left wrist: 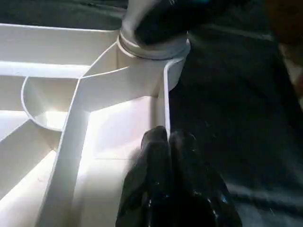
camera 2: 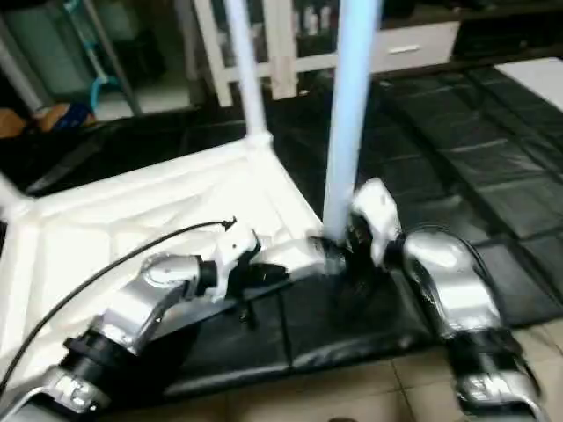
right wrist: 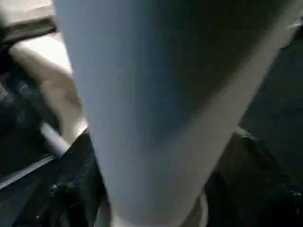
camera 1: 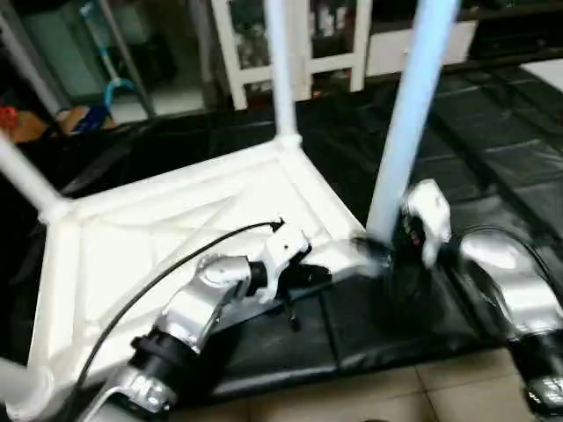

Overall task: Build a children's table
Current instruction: Rotate leg to tighten

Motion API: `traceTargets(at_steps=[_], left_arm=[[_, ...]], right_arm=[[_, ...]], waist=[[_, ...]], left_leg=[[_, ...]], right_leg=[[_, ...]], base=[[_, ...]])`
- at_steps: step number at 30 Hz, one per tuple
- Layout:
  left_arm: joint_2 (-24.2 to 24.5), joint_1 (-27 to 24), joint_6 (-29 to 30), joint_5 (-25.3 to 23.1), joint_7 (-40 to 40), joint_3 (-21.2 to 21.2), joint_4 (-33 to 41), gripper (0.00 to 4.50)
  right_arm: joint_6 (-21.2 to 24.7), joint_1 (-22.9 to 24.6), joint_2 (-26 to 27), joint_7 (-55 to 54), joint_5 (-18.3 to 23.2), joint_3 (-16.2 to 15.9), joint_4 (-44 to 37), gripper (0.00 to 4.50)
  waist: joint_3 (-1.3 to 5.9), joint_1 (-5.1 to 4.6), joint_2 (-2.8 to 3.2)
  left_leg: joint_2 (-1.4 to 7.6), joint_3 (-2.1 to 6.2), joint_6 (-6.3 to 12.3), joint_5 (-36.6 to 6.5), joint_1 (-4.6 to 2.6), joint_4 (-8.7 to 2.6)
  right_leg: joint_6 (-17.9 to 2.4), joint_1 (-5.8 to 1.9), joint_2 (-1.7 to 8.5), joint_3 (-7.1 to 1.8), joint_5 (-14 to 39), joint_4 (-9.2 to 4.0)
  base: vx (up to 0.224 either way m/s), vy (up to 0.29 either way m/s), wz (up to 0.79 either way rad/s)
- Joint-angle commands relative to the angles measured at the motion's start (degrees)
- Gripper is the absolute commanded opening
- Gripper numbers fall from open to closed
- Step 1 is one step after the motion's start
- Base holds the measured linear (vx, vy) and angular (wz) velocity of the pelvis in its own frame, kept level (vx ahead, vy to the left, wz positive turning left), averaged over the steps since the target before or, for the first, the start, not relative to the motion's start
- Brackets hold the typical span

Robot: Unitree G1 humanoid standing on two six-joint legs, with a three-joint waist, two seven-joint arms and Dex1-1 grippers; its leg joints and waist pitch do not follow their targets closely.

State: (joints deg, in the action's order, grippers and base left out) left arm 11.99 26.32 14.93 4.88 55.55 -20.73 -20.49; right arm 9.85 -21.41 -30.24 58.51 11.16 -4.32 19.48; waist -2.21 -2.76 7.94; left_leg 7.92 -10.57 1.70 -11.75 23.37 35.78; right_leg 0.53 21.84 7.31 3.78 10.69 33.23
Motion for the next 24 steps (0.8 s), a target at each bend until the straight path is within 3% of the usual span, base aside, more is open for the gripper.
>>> traceTargets(at_steps=[1,5,8,10,14,15,18,20,24], left_arm=[[1.5,-1.2,1.1,-0.8,2.5,-2.1,-1.0,0.00],[2.2,0.2,0.1,-1.3,4.1,-2.6,-3.0,0.00],[2.7,0.8,-0.5,-1.7,5.2,-3.0,-3.7,0.00],[3.0,1.0,-0.6,-1.9,5.8,-3.2,-3.8,0.00],[3.3,1.1,-0.9,-2.1,6.4,-3.4,-4.0,0.00],[3.3,1.1,-0.9,-2.2,6.5,-3.5,-4.0,0.00],[3.5,0.8,-1.3,-2.3,6.7,-3.7,-4.1,0.00],[3.5,0.6,-1.3,-2.3,6.6,-3.8,-4.0,0.00],[3.4,0.5,-1.3,-2.4,6.2,-3.7,-4.0,0.00]], right_arm=[[0.5,0.3,-1.2,3.0,1.0,-0.8,-2.5,3.48],[0.9,1.7,-2.5,6.4,2.4,-0.7,-4.1,3.48],[0.6,1.7,-2.4,6.9,3.0,-0.2,-4.5,3.48],[0.6,1.7,-2.3,7.3,3.4,0.0,-4.7,3.48],[1.3,1.7,-2.6,8.6,4.5,0.0,-5.1,3.33],[1.6,1.7,-2.7,9.0,4.8,0.0,-5.2,3.05],[2.8,1.9,-3.1,10.0,5.1,-0.5,-5.7,2.95],[2.8,2.0,-3.0,9.8,5.1,-0.5,-5.6,2.63],[2.6,1.4,-1.5,6.1,3.5,-0.5,-3.9,2.44]], waist=[[3.77,0.78,-1.80],[3.24,1.55,-1.85],[3.27,1.46,-1.77],[3.25,1.38,-1.77],[3.35,1.46,-1.84],[3.41,1.49,-1.84],[3.50,1.59,-1.90],[3.57,1.69,-1.90],[3.53,1.68,-1.92]], left_leg=[[4.82,1.93,11.74,-4.9,-1.46,-4.26],[4.92,1.59,7.03,-13.4,-1.96,-5.24],[4.92,1.47,4.40,-15.6,-2.13,-5.56],[4.91,1.49,3.76,-16.2,-2.04,-5.68],[4.83,1.42,4.05,-15.5,-1.94,-5.59],[4.87,1.40,4.36,-14.9,-1.95,-5.53],[4.80,1.33,5.24,-13.0,-1.87,-5.33],[4.82,1.30,6.17,-11.2,-1.77,-5.17],[4.81,1.28,6.34,-11.3,-1.80,-5.17]], right_leg=[[-15.6,-2.14,1.86,-1.14,1.0,-2.08],[-14.6,-1.82,1.75,-1.52,10.3,-2.99],[-14.0,-1.62,1.73,-1.71,11.6,-3.09],[-13.8,-1.64,1.77,-1.77,11.7,-3.09],[-13.7,-1.68,1.87,-1.89,10.8,-3.07],[-13.9,-1.68,1.90,-1.91,10.2,-3.02],[-14.2,-1.72,1.82,-1.88,8.5,-2.88],[-14.5,-1.76,1.90,-1.85,7.4,-2.72],[-14.4,-1.64,1.84,-1.84,8.5,-2.81]], base=[[0.000,0.000,0.00],[0.000,0.000,0.00],[0.000,0.000,0.00],[0.000,0.000,0.00],[0.000,0.000,0.00],[0.000,0.000,0.00],[0.000,0.000,0.00],[0.000,0.000,0.00],[0.000,0.000,0.00]])
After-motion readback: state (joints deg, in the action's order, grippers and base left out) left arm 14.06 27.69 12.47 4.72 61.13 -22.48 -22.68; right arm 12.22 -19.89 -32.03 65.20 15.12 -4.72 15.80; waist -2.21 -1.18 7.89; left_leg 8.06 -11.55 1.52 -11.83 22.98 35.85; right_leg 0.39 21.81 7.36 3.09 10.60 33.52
